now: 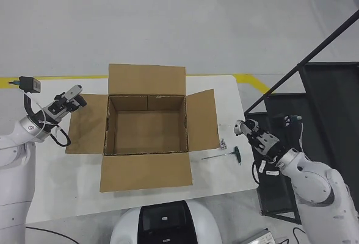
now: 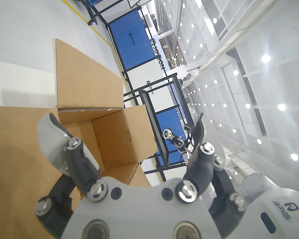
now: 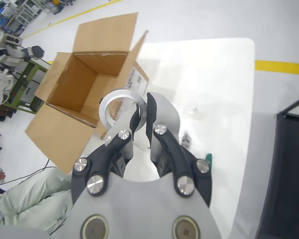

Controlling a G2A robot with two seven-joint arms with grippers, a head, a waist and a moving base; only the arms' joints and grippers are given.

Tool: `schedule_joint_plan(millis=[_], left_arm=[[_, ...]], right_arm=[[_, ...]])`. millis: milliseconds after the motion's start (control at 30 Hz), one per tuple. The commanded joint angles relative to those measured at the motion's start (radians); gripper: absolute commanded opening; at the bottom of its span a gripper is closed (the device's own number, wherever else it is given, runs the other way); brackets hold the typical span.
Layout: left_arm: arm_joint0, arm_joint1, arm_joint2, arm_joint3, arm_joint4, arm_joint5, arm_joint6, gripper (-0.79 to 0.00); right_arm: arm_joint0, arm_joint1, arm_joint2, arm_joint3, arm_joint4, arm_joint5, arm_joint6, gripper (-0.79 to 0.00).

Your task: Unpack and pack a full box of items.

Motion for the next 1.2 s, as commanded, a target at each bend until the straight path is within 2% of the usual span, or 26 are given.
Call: schedule_joint_plan(millis=[0, 200, 433, 567, 733, 833, 867, 900, 1033, 1167], left_arm=[[0.0, 0.0, 0.0, 0.0, 0.0, 0.0, 0.0, 0.0], [0.0, 0.0, 0.0, 0.0, 0.0, 0.0, 0.0, 0.0], [0.0, 0.0, 0.0, 0.0, 0.0, 0.0, 0.0, 0.0], [0.0, 0.0, 0.0, 0.0, 0.0, 0.0, 0.0, 0.0], [0.0, 0.0, 0.0, 0.0, 0.0, 0.0, 0.0, 0.0], [0.0, 0.0, 0.0, 0.0, 0.0, 0.0, 0.0, 0.0], [0.0, 0.0, 0.0, 0.0, 0.0, 0.0, 0.0, 0.0], [0.0, 0.0, 0.0, 0.0, 0.0, 0.0, 0.0, 0.0], [0.0, 0.0, 0.0, 0.0, 0.0, 0.0, 0.0, 0.0], [0.0, 0.0, 0.0, 0.0, 0.0, 0.0, 0.0, 0.0]], right_arm=[[0.027, -0.001, -0.053, -0.022, -0.014, 0.011, 0.01, -0.785], [0.14, -0.008, -0.289, -0.062, -0.168, 0.061, 0.019, -0.785], [0.338, -0.039, -0.589, 0.082, -0.389, 0.22, -0.008, -0.785], [0.433, -0.061, -0.697, 0.176, -0.424, 0.308, -0.022, -0.785], [0.521, -0.084, -0.774, 0.276, -0.428, 0.378, -0.03, -0.773], [0.559, -0.095, -0.802, 0.329, -0.416, 0.402, -0.028, -0.419], [0.57, -0.098, -0.811, 0.345, -0.413, 0.405, -0.026, -0.191], [0.579, -0.101, -0.818, 0.357, -0.41, 0.407, -0.026, 0.0], [0.6, -0.109, -0.832, 0.397, -0.384, 0.399, -0.022, 0.0], [0.592, -0.105, -0.809, 0.38, -0.329, 0.323, -0.007, 0.0]])
